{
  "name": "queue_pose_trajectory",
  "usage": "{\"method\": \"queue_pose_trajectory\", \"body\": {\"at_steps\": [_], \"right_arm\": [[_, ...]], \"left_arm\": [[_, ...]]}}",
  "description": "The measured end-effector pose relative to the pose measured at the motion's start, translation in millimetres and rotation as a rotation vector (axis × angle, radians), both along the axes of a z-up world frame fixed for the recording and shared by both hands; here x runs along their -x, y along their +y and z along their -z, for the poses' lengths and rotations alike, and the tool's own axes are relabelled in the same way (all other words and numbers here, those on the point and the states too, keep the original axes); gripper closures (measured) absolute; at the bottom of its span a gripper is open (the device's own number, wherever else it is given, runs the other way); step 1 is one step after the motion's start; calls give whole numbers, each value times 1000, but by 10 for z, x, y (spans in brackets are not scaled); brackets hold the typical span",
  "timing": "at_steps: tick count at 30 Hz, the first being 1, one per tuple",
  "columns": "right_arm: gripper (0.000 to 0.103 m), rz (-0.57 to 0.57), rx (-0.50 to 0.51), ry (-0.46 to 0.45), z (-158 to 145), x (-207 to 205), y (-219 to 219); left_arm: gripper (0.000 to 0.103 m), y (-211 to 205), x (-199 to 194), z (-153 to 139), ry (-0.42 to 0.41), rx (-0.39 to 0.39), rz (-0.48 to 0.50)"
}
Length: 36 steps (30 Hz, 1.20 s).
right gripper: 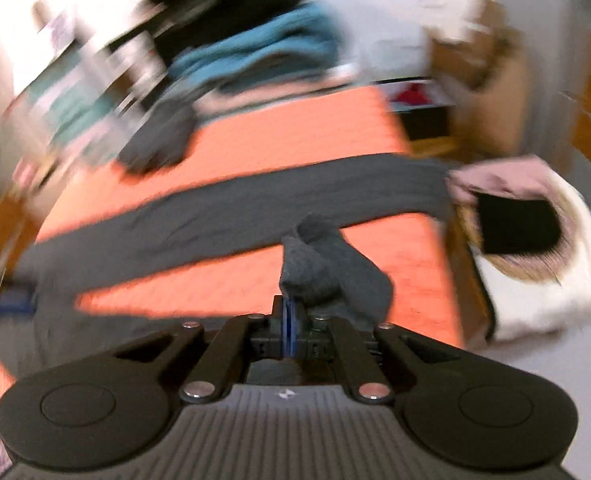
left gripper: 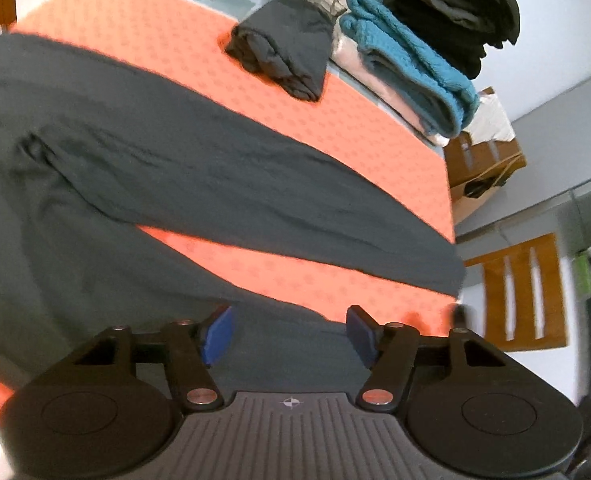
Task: Fold clothes
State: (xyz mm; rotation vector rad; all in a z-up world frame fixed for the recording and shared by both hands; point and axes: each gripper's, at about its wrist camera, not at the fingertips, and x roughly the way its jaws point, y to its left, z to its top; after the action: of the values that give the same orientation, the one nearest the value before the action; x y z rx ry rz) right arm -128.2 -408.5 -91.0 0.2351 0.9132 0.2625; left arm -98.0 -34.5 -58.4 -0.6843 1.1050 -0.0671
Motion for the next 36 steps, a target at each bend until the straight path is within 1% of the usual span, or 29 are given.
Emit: {"method": "queue_pose_trajectory", "body": {"at_steps": [3, 6, 9, 12, 15, 18, 20, 21, 23, 24, 25, 26, 27, 28, 29, 31, 33, 35, 36], "right_arm": [[101, -159, 44, 25, 8, -58, 393], [101, -272, 85, 37, 7, -41, 697], [101, -350, 114, 22, -43, -2, 890], [101, -412, 129, -8, -127, 61, 981], [101, -461, 130, -31, -179, 114, 1022], [101, -508, 143, -47, -220, 166, 1083], [101, -531, 146, -56, -242, 199, 1110], [101, -539, 146, -62, -258, 217, 1116], [101, -553, 148, -76, -291, 251, 1124], [101, -556, 149, -83, -308, 260, 1124], [101, -555, 151, -88, -314, 267, 1121], [101, -554, 151, -92, -322, 270, 1117], [101, -553, 151, -92, -321, 270, 1113], [101, -553, 150, -91, -321, 269, 1111], [101, -554, 149, -88, -319, 269, 1118], [99, -556, 146, -81, -319, 268, 1129], [93, -564, 138, -66, -332, 261, 1121], [75, -550, 112, -46, -352, 237, 1089], [73, -528, 89, -33, -363, 221, 1048]], "left_arm": [[37, -75, -41, 147, 39, 105, -16], [34, -205, -93, 341, 100, 188, -18], [26, -350, -160, 539, 173, 243, -18], [23, -451, -205, 705, 220, 311, -35], [20, -512, -265, 808, 239, 378, -65], [19, -545, -332, 872, 246, 412, -94], [20, -552, -371, 905, 260, 416, -111], [22, -554, -380, 910, 265, 417, -117], [29, -568, -386, 921, 277, 415, -120], [37, -578, -386, 917, 278, 405, -116], [49, -585, -376, 902, 272, 391, -108], [56, -591, -365, 889, 266, 379, -100], [75, -593, -351, 880, 261, 372, -91], [91, -591, -338, 871, 256, 365, -83], [94, -576, -328, 858, 249, 358, -77], [96, -518, -313, 793, 210, 338, -52], [96, -427, -285, 709, 168, 293, -26], [96, -299, -238, 623, 132, 243, -4], [96, -220, -211, 587, 119, 223, 2]]}}
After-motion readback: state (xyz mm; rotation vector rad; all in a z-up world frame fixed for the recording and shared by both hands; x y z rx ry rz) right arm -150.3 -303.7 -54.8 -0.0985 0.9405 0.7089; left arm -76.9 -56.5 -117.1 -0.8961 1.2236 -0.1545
